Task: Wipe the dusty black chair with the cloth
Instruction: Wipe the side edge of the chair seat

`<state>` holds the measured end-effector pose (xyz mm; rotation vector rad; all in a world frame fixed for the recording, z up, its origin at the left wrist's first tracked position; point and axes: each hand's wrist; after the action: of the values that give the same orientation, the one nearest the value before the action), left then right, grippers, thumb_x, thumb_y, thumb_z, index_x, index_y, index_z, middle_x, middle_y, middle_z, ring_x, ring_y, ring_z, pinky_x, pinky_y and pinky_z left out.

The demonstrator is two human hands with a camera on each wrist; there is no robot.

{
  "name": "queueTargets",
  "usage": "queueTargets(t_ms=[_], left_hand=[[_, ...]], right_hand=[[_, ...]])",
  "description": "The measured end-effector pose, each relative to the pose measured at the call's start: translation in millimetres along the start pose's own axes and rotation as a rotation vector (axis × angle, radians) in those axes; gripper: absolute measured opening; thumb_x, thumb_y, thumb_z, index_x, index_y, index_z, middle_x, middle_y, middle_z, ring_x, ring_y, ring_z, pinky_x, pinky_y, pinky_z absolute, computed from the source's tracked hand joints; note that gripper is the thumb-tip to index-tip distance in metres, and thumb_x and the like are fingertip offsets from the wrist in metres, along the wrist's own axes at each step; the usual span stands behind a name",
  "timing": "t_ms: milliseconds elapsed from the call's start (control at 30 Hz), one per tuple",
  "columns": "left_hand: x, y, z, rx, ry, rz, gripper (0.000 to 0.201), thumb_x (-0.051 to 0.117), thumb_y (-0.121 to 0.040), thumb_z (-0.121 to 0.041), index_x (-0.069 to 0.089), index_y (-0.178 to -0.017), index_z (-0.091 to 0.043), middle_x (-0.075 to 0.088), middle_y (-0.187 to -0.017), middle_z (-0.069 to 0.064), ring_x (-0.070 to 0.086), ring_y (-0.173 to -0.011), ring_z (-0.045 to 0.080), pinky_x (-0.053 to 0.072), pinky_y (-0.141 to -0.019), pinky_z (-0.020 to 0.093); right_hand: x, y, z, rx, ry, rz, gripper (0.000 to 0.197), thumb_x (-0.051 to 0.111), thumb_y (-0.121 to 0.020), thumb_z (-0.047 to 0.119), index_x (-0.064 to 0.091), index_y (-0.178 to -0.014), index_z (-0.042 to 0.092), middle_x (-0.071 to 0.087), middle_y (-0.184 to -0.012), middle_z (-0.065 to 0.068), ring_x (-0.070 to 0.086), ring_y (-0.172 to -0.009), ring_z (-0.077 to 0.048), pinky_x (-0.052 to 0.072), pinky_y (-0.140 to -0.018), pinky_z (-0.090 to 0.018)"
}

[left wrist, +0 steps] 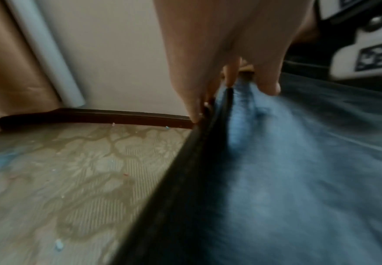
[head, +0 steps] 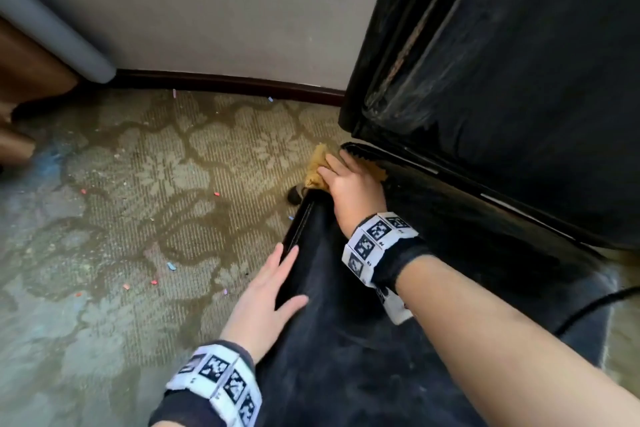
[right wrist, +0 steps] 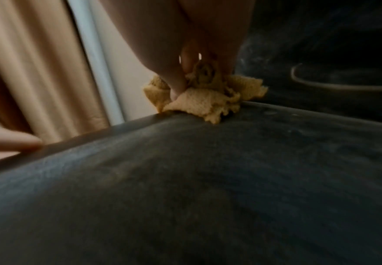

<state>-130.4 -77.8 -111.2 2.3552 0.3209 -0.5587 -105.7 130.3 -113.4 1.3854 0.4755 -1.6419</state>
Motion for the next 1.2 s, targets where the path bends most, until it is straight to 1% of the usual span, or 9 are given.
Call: queueTargets(t_ms=[200,333,400,500,567,867,1000,1100,1200], left_hand=[[20,3,-5,-0.317,0.152,-0.198,0.111,0.076,-0.075,-0.02,-0.007,-0.148,-0.024,0.03,-0.152,-0.005,0.043,-0.132,0.022,0.033,-0.104,0.026],[18,-1,-5,-0.359,0.152,-0.185,0.115,0.079,-0.072,-0.022,-0.006,-0.149,-0.021,0.042,-0.145,-0.01,0.051,-0.124,0.021,0.035,-0.101,0.025],[16,-2,-6,-0.372,0.125,-0.168,0.114,0.079,-0.073,-0.023,-0.006,-0.149,-0.021,0.046,-0.143,-0.009,0.053,-0.122,0.021,0.037,-0.098,0.025],[15,0,-9,-0.409,0.105,-0.157,0.111,0.078,-0.073,-0.026,-0.003,-0.149,-0.021,0.046,-0.143,-0.003,0.05,-0.125,0.024,0.038,-0.099,0.027],[14,0,-6,-0.416,0.098,-0.146,0.112,0.078,-0.073,-0.029,-0.004,-0.149,-0.021,0.042,-0.146,-0.004,0.047,-0.128,0.023,0.037,-0.1,0.027],[18,-1,9,-0.385,0.147,-0.147,0.111,0.078,-0.071,-0.036,0.0,-0.148,-0.03,0.045,-0.142,-0.014,0.052,-0.122,0.016,0.039,-0.099,0.025],[18,-5,12,-0.412,0.135,-0.12,0.113,0.079,-0.069,-0.04,-0.001,-0.148,-0.03,0.049,-0.14,-0.009,0.054,-0.122,0.018,0.042,-0.099,0.028],[12,-8,5,-0.438,0.07,-0.043,0.117,0.075,-0.071,-0.042,-0.013,-0.147,-0.031,0.052,-0.138,-0.003,0.058,-0.116,0.019,0.048,-0.095,0.03],[-4,-12,-14,-0.405,-0.008,-0.06,0.102,0.066,-0.082,-0.033,-0.013,-0.147,-0.032,0.062,-0.123,0.008,0.063,-0.107,0.023,0.051,-0.09,0.033]], right_hand=[[40,33,30,-0.554,-0.186,0.188,0.03,0.042,-0.083,0.02,0.071,-0.077,0.016,0.069,-0.086,0.001,0.064,-0.09,-0.018,0.051,-0.082,-0.03],[22,-11,5,-0.23,-0.067,0.137,0.031,0.041,-0.094,0.011,0.058,-0.12,0.01,0.048,-0.131,-0.008,0.038,-0.127,-0.022,0.028,-0.107,-0.031],[20,-18,2,-0.096,-0.064,0.071,0.024,0.051,-0.09,0.011,0.063,-0.11,0.009,0.054,-0.122,-0.009,0.047,-0.118,-0.021,0.034,-0.102,-0.026],[43,19,16,-0.261,-0.367,0.054,0.021,0.073,-0.071,0.027,0.07,-0.072,0.007,0.064,-0.081,-0.014,0.064,-0.079,-0.025,0.052,-0.075,-0.033],[40,37,37,-0.583,-0.094,0.216,0.016,0.057,-0.085,0.008,0.07,-0.09,0.0,0.064,-0.103,-0.022,0.057,-0.103,-0.032,0.041,-0.093,-0.044],[-3,-25,-7,-0.124,0.052,0.056,0.036,0.037,-0.095,0.008,0.055,-0.125,0.011,0.045,-0.138,-0.006,0.032,-0.133,-0.021,0.021,-0.108,-0.029],[14,27,26,-0.206,0.009,0.272,0.05,0.028,-0.077,0.018,0.075,-0.092,0.017,0.071,-0.105,-0.006,0.066,-0.103,-0.024,0.056,-0.084,-0.037],[-7,26,32,-0.326,0.186,0.22,0.04,0.033,-0.066,0.02,0.074,-0.068,0.022,0.071,-0.078,0.004,0.069,-0.081,-0.02,0.055,-0.065,-0.023],[-64,13,44,-0.419,0.217,0.113,0.038,0.038,-0.065,0.01,0.072,-0.083,0.009,0.07,-0.088,-0.006,0.064,-0.086,-0.031,0.054,-0.068,-0.035]])
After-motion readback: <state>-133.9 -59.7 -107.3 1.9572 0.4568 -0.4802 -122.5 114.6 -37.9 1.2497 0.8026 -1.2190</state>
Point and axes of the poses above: each hand's wrist, its own y-axis away from the middle knuckle, its own x-axis out of the palm, z = x × y
